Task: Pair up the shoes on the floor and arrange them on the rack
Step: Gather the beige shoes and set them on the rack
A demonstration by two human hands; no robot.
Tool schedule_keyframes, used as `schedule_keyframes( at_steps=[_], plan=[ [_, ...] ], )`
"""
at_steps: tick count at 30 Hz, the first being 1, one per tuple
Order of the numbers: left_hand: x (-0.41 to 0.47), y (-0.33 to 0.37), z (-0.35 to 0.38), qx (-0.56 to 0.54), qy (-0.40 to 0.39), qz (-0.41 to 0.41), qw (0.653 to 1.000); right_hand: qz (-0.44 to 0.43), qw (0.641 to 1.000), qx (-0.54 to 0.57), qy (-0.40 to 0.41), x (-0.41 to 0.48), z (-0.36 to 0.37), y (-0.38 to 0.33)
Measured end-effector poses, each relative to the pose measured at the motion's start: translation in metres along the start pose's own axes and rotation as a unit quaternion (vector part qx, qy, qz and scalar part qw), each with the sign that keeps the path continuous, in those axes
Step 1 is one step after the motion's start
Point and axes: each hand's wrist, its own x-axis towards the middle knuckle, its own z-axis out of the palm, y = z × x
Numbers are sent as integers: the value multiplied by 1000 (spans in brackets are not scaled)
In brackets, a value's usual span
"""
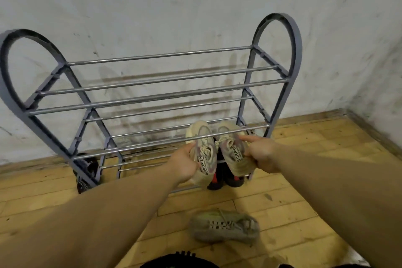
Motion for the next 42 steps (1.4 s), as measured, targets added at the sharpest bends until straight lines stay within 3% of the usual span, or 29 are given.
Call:
schedule_keyframes(
  at_steps=[5, 9, 14, 16, 20, 25, 29, 33, 37, 39, 42],
  plan=[
    [17, 31, 21, -18, 52, -24, 998, -65, 994, 47, 79, 65, 8, 12],
    [44, 31, 29, -49, 64, -19, 997, -84, 990, 14, 110, 84, 9, 12],
    [41, 24, 44, 196, 33, -1, 980, -109, 962, -230, 94, 79, 11, 29],
    [38, 23, 40, 223, 3, 5, 975, -101, 948, -289, 92, 76, 11, 35],
    [32, 23, 31, 200, -34, 30, 979, -77, 885, -452, 76, 59, 14, 46],
    [1, 6, 35, 304, -32, 24, 952, -129, 818, -551, 104, 22, 24, 56],
    [-36, 5, 26, 406, -94, 33, 908, -157, 781, -603, 46, 4, 29, 74],
    [-61, -10, 6, 444, -144, -5, 885, -121, 780, -609, -71, 0, 35, 83],
    [-54, -51, -3, 464, -176, -60, 866, -66, 718, -671, -172, 13, 49, 103],
    [-44, -71, 10, 437, -162, -96, 879, -34, 697, -693, -183, 23, 53, 117],
    [-28, -103, 46, 343, -154, -116, 919, 30, 716, -675, -174, 39, 56, 158]
  ],
)
